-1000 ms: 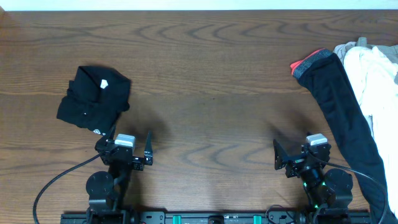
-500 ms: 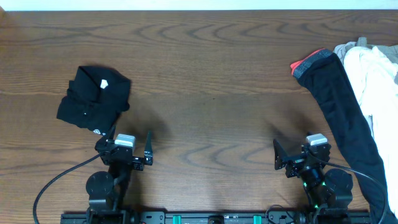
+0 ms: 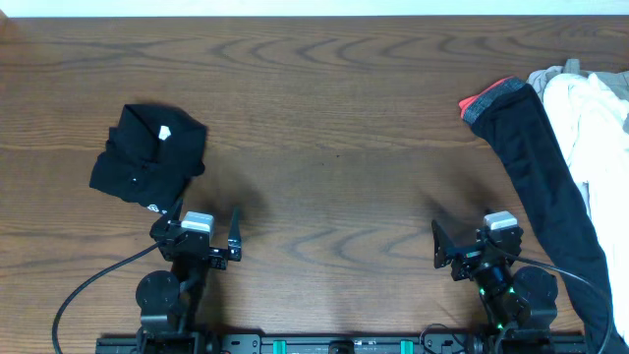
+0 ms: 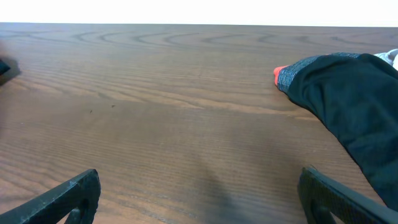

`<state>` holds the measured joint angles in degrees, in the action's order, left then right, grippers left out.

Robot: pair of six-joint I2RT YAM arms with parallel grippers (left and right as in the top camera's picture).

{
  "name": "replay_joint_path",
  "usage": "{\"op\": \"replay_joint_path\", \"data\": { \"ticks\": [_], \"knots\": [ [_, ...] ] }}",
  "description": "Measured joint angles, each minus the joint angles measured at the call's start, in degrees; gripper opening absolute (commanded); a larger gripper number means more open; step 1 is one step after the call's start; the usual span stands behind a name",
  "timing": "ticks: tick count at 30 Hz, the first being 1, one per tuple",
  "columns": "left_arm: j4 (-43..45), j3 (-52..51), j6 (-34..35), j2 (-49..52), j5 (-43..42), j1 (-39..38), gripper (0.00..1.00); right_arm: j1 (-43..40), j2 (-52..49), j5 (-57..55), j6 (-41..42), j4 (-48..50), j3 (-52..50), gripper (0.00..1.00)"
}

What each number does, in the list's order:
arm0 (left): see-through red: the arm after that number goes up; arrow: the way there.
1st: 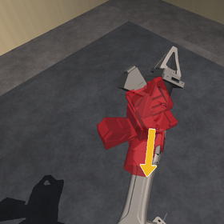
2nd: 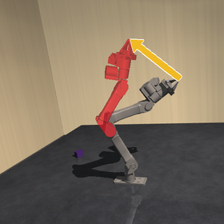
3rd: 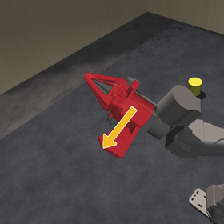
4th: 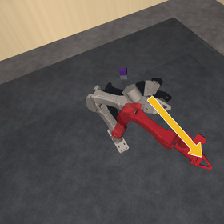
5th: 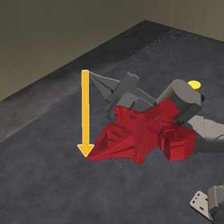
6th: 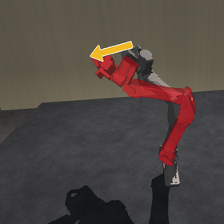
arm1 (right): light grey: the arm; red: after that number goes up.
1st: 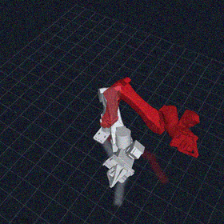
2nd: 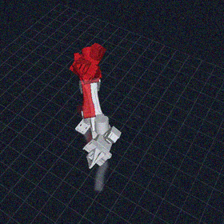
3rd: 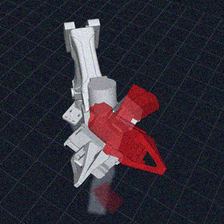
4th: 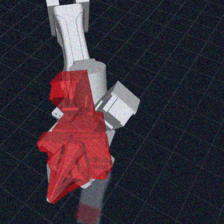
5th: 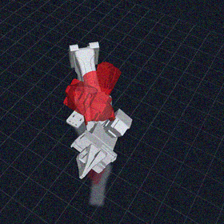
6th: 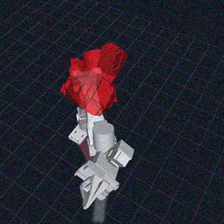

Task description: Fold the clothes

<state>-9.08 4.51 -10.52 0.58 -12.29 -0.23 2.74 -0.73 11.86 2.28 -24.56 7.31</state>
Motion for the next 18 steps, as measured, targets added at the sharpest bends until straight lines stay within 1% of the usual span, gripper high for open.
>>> {"op": "replay_joint_path", "data": {
  "ticks": [14,16,18],
  "knots": [
    [0.00,0.00,0.13,0.00,-0.20,0.00,0.98,0.00,0.00,0.00,0.00,0.68,0.00,0.99],
    [0.07,0.00,1.57,0.00,-1.18,0.00,0.98,0.00,0.02,0.70,0.20,2.93,-0.02,0.99],
    [0.15,0.00,4.87,0.02,-2.67,0.00,0.98,0.00,0.02,3.34,1.70,5.09,0.00,0.99]
  ]
}}
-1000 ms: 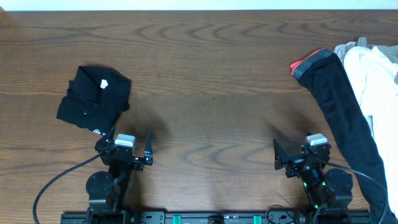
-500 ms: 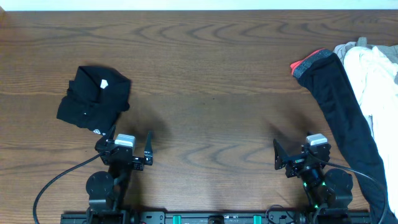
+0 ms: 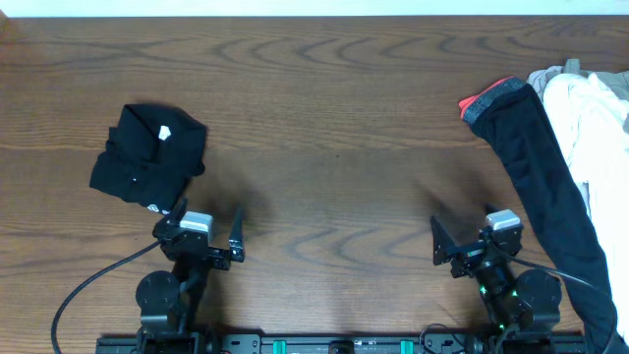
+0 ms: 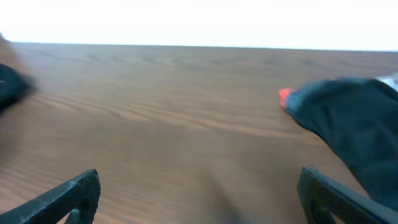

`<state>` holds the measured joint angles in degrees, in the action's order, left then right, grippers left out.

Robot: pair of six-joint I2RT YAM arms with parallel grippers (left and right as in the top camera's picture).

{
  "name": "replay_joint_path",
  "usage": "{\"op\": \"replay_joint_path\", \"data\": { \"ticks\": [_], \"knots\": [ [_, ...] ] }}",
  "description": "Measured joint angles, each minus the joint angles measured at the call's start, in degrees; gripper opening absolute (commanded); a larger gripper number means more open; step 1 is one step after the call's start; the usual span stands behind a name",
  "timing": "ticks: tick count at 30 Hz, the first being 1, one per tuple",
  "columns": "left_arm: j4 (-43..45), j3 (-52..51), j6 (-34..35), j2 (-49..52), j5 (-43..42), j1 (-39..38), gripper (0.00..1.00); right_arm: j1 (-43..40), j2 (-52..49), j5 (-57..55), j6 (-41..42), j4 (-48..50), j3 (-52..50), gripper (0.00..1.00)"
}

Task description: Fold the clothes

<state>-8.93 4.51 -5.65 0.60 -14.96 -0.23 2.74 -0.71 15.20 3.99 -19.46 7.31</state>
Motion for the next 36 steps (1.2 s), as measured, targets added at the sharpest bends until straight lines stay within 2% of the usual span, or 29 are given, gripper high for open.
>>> {"op": "replay_joint_path", "data": {
  "ticks": [7,11,15,18,23,26,32,35,36],
  "knots": [
    [0.55,-0.09,13.94,1.07,-3.52,0.00,0.98,0.00,0.00,9.62,9.57,3.61,-0.02,0.99],
    [2.38,-0.31,20.50,1.46,-4.44,0.00,0.98,0.00,0.00,11.56,12.46,9.75,0.00,0.99],
    [1.03,2.32,23.69,2.58,-4.61,0.00,0.98,0.00,-0.98,11.41,15.08,13.09,0.83,0.99],
    [-0.72,8.76,24.59,6.56,-4.63,0.00,0.98,-0.02,-6.03,10.29,16.35,13.09,4.11,0.99],
    [-8.46,24.57,24.96,20.04,-4.66,0.00,0.98,-0.35,-21.29,9.22,17.11,12.74,14.64,0.99],
    [-17.68,35.60,24.46,31.15,-4.68,0.00,0.98,-0.50,-33.73,8.11,17.44,8.94,23.96,0.99],
    [-39.10,61.81,20.52,53.92,-4.66,0.00,0.98,-0.59,-63.49,4.87,12.85,-11.17,51.58,0.99],
    [-45.77,73.00,17.53,62.14,-4.66,0.00,0.98,-0.59,-77.79,2.69,7.98,-22.45,68.19,0.99],
    [-46.21,74.53,17.16,63.17,-4.66,0.00,0.98,-0.59,-79.10,2.58,7.41,-23.45,69.92,0.99]
  ]
}}
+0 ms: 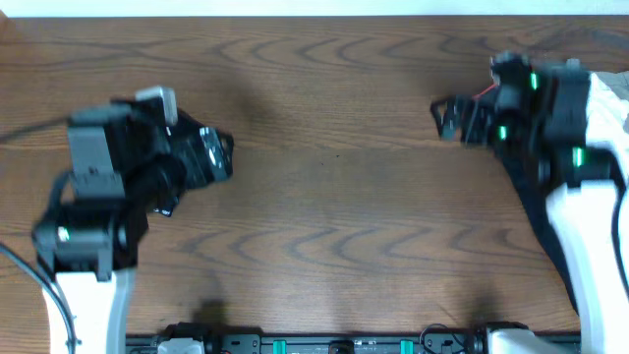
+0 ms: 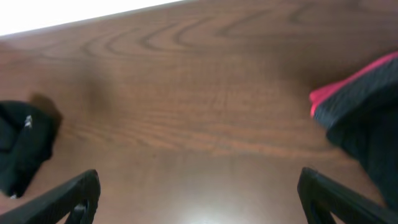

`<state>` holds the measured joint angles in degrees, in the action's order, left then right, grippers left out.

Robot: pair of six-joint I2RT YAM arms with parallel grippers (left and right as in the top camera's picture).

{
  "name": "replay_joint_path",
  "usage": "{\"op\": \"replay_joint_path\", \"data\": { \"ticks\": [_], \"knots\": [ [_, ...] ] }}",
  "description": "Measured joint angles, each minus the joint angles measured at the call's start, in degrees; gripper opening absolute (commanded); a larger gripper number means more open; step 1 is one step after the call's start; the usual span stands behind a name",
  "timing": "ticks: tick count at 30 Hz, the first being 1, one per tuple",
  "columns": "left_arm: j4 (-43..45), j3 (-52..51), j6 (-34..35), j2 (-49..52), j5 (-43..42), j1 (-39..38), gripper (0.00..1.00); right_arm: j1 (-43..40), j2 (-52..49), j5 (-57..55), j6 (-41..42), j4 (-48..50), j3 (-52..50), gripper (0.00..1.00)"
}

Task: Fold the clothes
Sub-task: 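Reach right gripper to the red waistband of the black pants and grasp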

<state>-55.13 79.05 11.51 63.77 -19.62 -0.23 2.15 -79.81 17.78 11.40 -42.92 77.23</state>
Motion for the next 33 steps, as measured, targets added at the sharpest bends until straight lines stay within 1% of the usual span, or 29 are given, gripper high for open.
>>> {"op": "replay_joint_path", "data": {
  "ticks": [3,5,8,13,15,17,22,26,28,32,33],
  "knots": [
    [-0.39,4.42,-1.46,3.32,-0.52,0.00,0.98,0.00,-9.86,0.46,-2.86,-5.31,11.74,0.99],
    [-0.31,4.98,-1.97,3.87,-1.07,0.00,0.98,0.00,-13.07,0.66,-4.09,-5.42,14.32,0.99],
    [-0.39,5.01,-2.58,3.96,-1.44,0.00,0.98,-0.09,-17.16,-1.09,-3.15,-4.79,14.99,0.99],
    [-0.13,5.01,-2.80,3.96,-1.49,0.00,0.98,-1.75,-25.81,-8.28,3.21,-3.39,15.02,0.99],
    [0.11,5.01,-2.80,3.96,-1.49,0.00,0.98,-3.43,-29.66,-10.34,5.99,-1.53,15.02,0.97],
    [0.11,5.01,-2.82,3.96,-1.49,0.00,0.98,-5.55,-32.96,-11.28,8.44,0.68,15.02,0.94],
    [0.09,5.01,-2.80,3.96,-1.51,0.00,0.98,-11.26,-39.65,-11.85,13.60,7.93,15.04,0.93],
    [0.09,5.01,-2.82,3.96,-1.53,0.00,0.98,-12.50,-42.64,-12.07,16.59,10.43,15.10,0.90],
    [0.09,5.01,-2.82,3.96,-1.55,0.00,0.98,-12.17,-43.85,-12.02,17.73,10.56,15.12,0.87],
    [0.09,5.01,-2.80,3.96,-1.66,0.00,0.98,-11.30,-46.84,-12.02,19.54,10.67,15.45,0.76],
    [0.09,5.01,-2.80,3.96,-1.66,0.00,0.98,-11.10,-47.34,-12.57,19.65,10.64,15.69,0.65]
  ]
}}
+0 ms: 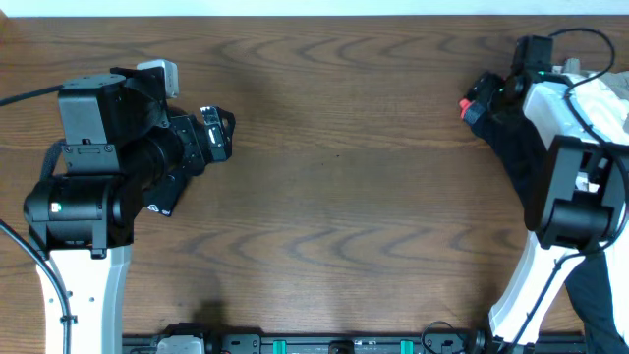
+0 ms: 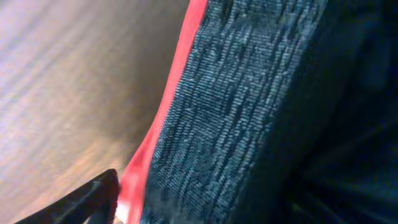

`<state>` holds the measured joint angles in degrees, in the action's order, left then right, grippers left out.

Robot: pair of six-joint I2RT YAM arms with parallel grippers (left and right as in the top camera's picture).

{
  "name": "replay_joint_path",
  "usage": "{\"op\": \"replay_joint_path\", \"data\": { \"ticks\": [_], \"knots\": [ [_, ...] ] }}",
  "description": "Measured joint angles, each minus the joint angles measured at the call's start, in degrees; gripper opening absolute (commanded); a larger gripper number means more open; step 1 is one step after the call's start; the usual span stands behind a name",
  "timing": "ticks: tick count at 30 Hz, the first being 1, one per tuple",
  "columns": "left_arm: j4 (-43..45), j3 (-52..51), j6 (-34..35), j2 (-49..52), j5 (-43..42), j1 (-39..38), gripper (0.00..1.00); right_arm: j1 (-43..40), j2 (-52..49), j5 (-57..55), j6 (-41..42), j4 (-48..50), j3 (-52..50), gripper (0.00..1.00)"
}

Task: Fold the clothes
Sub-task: 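Reach right gripper to the red waistband of the black pants and grasp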

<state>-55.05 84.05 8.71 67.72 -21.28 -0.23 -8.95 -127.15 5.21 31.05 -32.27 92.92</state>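
Note:
Long black trousers [image 1: 531, 162] lie along the table's right side, with a grey waistband edged in red [image 1: 469, 102] at their far end. My right gripper [image 1: 484, 96] is down at that waistband. In the right wrist view the grey knit [image 2: 249, 112] and red edge [image 2: 168, 106] fill the frame between the fingers. One dark fingertip [image 2: 93, 198] shows at the lower left and the other is lost in dark cloth; the gripper looks open. My left gripper [image 1: 201, 138] hovers open over a folded black garment, of which only a corner [image 1: 162, 200] shows.
A heap of white and beige clothes [image 1: 601, 103] lies at the far right beside the trousers. The brown wooden table [image 1: 334, 197] spreads between the two arms. The right arm [image 1: 575, 197] crosses over the trousers' legs.
My right gripper was above the table just left of the red waistband and is now low and right at it, cloth filling its wrist view. The left arm has hardly shifted.
Both arms rested open at the table's front edge, with the folded black garment at the left and the trousers at the right. Then both were raised and reached out, the left over the folded garment, the right near the waistband. Now the right gripper is at the waistband.

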Motion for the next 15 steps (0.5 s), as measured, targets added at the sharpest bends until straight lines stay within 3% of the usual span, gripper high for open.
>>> {"op": "replay_joint_path", "data": {
  "ticks": [2,5,7,15],
  "knots": [
    [-0.02,0.00,0.00,0.00,0.00,0.00,0.98,0.61,-0.13,-0.17,0.48,0.02,0.39,0.40],
    [-0.02,0.00,-0.02,0.00,0.00,0.00,0.98,1.66,-0.85,-0.79,0.57,0.00,0.46,0.15],
    [0.00,0.00,-0.02,0.00,-0.02,0.00,0.98,2.56,-0.85,-0.39,0.66,-0.02,0.46,0.04],
    [0.00,0.00,0.00,0.00,0.00,0.00,0.98,9.53,1.36,6.56,-3.45,0.00,0.50,0.01]
  ]
}}
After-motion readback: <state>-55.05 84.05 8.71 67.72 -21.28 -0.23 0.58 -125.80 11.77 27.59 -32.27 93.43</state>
